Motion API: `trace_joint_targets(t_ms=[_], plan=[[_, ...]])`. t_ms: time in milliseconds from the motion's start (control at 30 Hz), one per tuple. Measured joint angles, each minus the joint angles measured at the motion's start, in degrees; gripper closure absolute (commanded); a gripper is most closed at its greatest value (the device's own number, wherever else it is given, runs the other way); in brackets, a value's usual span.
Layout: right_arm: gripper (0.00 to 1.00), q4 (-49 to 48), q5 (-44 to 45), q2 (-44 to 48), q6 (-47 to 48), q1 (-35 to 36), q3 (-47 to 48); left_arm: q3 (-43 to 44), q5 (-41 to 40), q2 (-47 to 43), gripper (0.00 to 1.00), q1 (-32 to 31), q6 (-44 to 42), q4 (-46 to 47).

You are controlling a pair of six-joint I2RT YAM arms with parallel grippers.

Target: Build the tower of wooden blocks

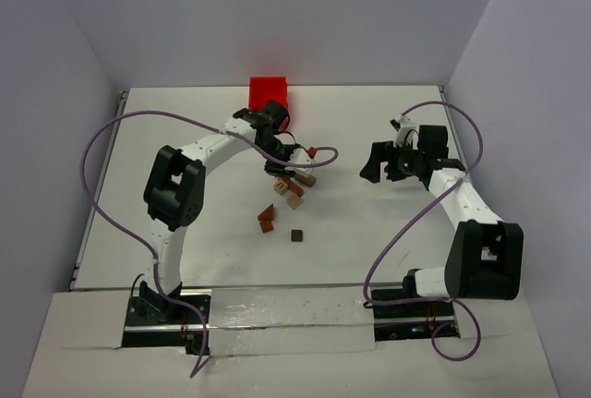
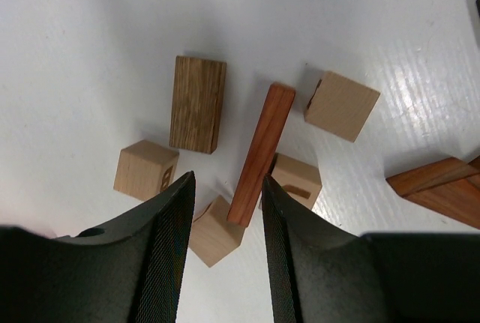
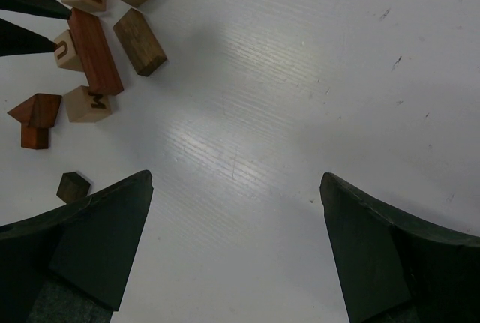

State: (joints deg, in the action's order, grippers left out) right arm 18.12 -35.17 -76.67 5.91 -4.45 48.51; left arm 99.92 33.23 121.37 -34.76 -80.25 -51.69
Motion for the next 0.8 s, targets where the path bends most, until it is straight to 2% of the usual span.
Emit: trace_joint_targets(t_ms=[567, 800], plan=[[0.0, 0.1, 0.3, -0.8, 0.7, 0.0, 0.2, -1.0, -1.7, 1.5, 0.5, -1.8, 0.9, 0.3], [0.0, 0.1, 0.9, -1.0, 0.8, 0.0, 0.2, -1.1, -2.1, 3.1, 0.53, -2.0, 2.5, 1.1]])
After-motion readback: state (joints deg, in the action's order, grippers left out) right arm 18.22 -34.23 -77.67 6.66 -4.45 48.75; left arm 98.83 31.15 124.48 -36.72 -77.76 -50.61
